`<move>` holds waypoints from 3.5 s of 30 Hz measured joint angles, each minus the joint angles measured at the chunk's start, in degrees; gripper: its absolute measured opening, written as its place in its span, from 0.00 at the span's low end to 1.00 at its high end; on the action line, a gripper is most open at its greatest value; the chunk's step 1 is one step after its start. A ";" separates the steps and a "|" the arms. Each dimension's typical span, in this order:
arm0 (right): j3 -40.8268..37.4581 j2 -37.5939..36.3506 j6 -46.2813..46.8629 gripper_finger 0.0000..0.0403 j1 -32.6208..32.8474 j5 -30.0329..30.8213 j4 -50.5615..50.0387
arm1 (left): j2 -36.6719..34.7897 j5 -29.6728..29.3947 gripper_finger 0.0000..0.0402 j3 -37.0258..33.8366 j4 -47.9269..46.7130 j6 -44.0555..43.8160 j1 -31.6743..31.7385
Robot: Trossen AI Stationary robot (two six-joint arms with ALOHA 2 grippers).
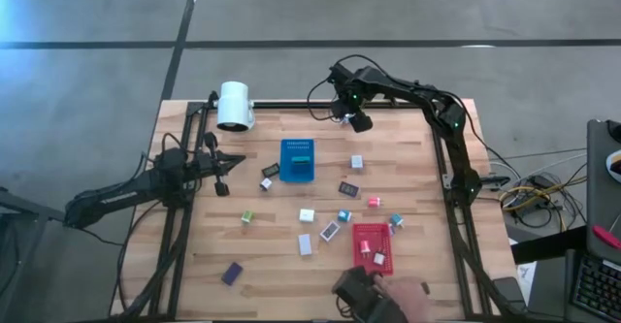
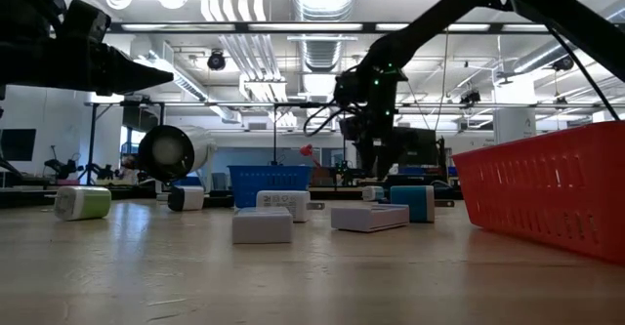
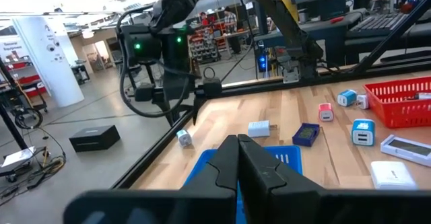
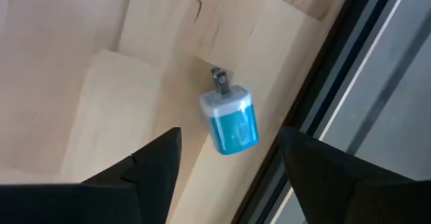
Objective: Pick & Place Office items
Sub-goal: Put the top blue charger adapter into the red bin
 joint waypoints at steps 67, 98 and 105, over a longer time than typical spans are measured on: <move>-5.61 -30.95 23.77 0.31 6.87 -21.62 8.41 | 0.04 0.00 0.03 0.00 0.07 -0.44 0.00; -75.17 -95.81 60.88 0.31 29.11 -7.50 61.61 | 0.04 -0.44 0.03 -0.02 2.05 1.57 -0.02; -87.68 -107.28 60.80 0.31 29.37 -6.39 71.65 | 0.04 -0.44 0.03 -0.01 1.99 1.55 -0.02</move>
